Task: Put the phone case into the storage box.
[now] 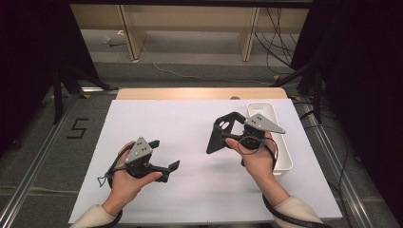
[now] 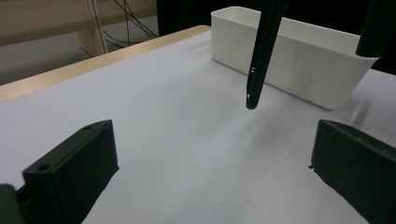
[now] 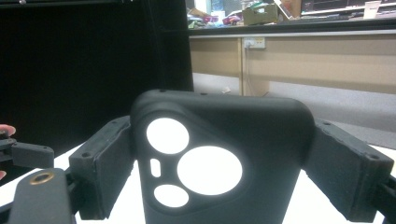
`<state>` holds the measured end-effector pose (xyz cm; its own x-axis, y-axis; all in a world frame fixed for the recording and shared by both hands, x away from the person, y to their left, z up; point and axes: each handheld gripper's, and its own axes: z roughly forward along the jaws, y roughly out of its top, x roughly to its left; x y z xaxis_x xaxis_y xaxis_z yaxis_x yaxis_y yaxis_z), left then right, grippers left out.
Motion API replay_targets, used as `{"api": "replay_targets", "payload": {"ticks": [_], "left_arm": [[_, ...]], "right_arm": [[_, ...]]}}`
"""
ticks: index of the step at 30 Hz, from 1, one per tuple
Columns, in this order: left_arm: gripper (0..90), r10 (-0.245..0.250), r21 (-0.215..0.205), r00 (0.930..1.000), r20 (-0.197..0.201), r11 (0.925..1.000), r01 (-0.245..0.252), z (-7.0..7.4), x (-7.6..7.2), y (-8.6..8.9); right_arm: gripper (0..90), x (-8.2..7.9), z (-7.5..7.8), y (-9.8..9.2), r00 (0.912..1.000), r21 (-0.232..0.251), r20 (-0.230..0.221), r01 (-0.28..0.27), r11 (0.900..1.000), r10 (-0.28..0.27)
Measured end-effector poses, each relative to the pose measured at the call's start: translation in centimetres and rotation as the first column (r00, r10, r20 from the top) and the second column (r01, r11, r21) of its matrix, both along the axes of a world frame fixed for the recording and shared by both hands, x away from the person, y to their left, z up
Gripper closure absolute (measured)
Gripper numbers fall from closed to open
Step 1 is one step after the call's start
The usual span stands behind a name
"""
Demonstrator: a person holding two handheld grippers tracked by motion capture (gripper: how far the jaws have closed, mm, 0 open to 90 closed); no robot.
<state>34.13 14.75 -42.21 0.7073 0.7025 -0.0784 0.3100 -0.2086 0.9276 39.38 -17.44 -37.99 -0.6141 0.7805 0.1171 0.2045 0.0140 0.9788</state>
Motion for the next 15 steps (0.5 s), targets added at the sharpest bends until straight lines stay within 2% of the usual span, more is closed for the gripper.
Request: {"api": "replay_targets", "payload": {"ticks": [15], "left_arm": [[0.0, -0.001, 0.000, 1.0000, 0.001, 1.0000, 0.001, -0.06, 0.02, -0.03]], "right_arm": [[14.8, 0.09, 0.18, -0.29, 1.0000, 0.005, 0.003, 0.007, 1.000, -0.007]]}}
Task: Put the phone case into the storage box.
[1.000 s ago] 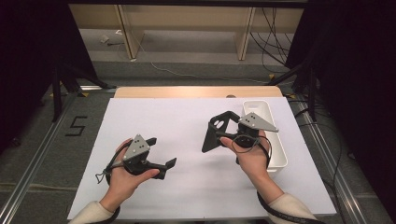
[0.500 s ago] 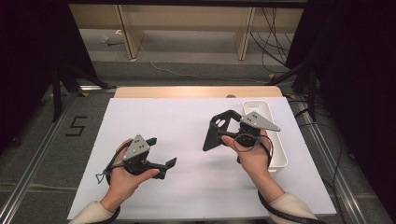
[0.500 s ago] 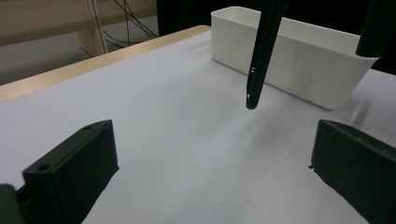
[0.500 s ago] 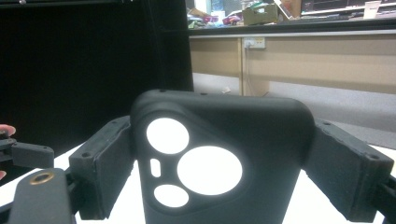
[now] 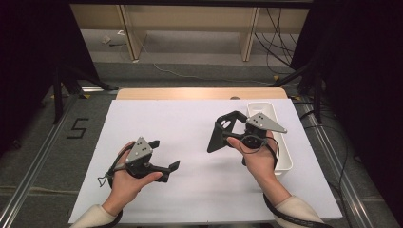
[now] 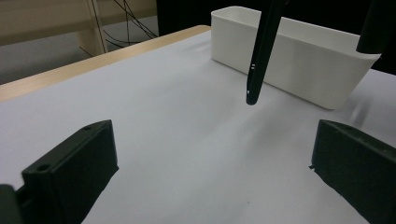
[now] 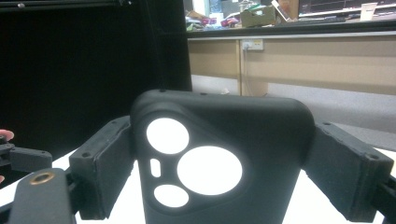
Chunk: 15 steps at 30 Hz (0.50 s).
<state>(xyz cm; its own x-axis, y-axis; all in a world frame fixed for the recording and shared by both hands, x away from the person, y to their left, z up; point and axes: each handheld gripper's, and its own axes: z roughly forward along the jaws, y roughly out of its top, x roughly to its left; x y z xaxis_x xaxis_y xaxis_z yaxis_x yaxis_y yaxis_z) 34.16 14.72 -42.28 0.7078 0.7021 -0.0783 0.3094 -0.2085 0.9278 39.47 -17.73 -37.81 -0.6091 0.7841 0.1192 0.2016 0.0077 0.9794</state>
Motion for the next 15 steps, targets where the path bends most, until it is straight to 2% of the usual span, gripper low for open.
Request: {"api": "replay_targets", "payload": {"ticks": [15], "left_arm": [[0.0, 0.001, 0.000, 1.0000, 0.001, 1.0000, -0.001, -0.03, 0.01, -0.01]], "right_arm": [[14.9, 0.20, 0.29, -0.44, 0.9999, 0.012, 0.005, 0.010, 1.000, -0.010]]}}
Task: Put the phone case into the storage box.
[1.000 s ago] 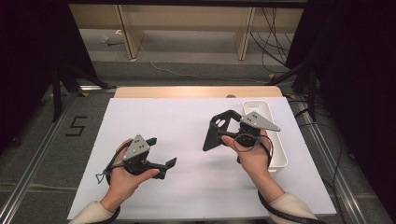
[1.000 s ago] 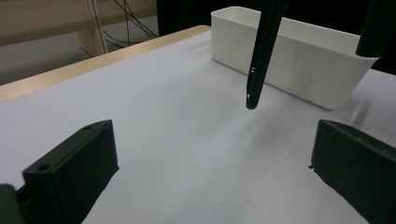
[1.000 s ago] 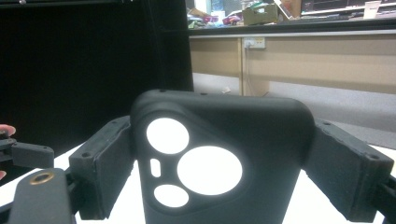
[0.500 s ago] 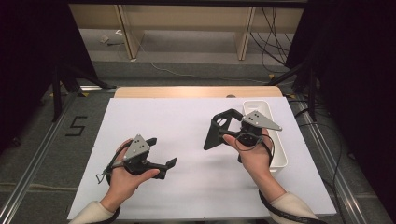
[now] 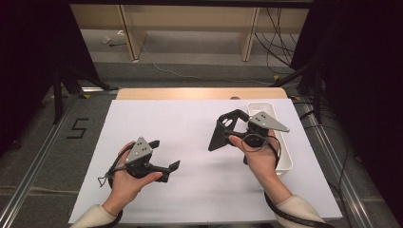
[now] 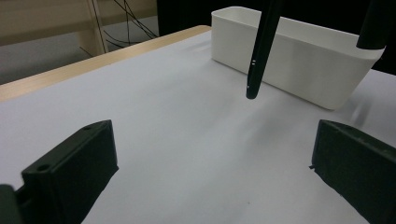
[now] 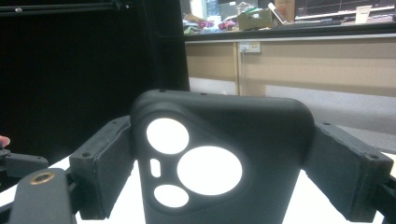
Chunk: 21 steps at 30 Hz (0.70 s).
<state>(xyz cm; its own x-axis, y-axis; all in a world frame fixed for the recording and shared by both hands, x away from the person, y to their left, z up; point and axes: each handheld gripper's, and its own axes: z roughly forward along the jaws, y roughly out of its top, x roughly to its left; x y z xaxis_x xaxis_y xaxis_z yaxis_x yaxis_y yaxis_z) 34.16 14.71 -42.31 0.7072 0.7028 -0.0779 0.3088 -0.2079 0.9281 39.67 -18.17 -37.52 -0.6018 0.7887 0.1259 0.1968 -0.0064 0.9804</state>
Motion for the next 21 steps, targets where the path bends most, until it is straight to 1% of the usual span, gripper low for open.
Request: {"api": "replay_targets", "payload": {"ticks": [16, 21], "left_arm": [[0.0, 0.001, -0.001, 1.0000, 0.002, 1.0000, -0.001, 0.04, 0.01, 0.04], [0.0, 0.004, -0.007, 1.0000, 0.002, 1.0000, -0.004, 0.11, -0.04, 0.07]], "right_arm": [[15.0, 0.14, 0.52, -0.63, 0.9998, 0.015, 0.009, 0.015, 1.000, -0.015], [15.1, 0.20, 0.67, -0.84, 0.9997, 0.018, 0.016, 0.020, 1.000, -0.020]]}}
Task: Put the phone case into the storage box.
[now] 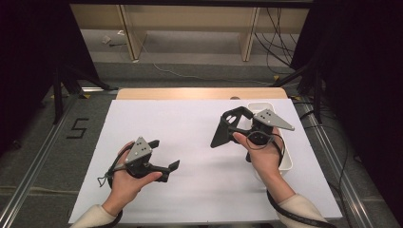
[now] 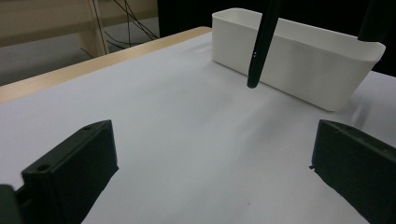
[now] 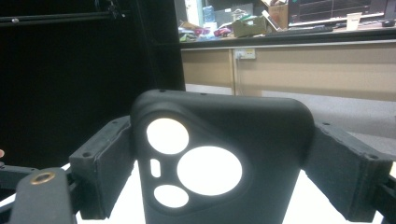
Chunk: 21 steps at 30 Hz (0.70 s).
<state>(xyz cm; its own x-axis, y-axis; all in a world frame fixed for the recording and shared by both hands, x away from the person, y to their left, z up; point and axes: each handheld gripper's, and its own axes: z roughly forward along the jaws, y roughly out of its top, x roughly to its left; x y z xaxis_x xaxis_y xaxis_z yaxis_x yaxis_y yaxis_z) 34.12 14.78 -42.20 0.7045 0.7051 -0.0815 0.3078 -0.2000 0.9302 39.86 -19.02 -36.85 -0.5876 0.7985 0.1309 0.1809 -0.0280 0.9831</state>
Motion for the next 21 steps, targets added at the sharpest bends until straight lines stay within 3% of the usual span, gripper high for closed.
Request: {"api": "replay_targets", "payload": {"ticks": [21], "left_arm": [[0.0, -0.001, -0.003, 1.0000, -0.001, 1.0000, 0.001, -0.01, 0.01, -0.03]], "right_arm": [[15.1, 0.20, 0.40, -0.61, 0.9999, 0.011, 0.012, 0.008, 1.000, -0.008]]}}
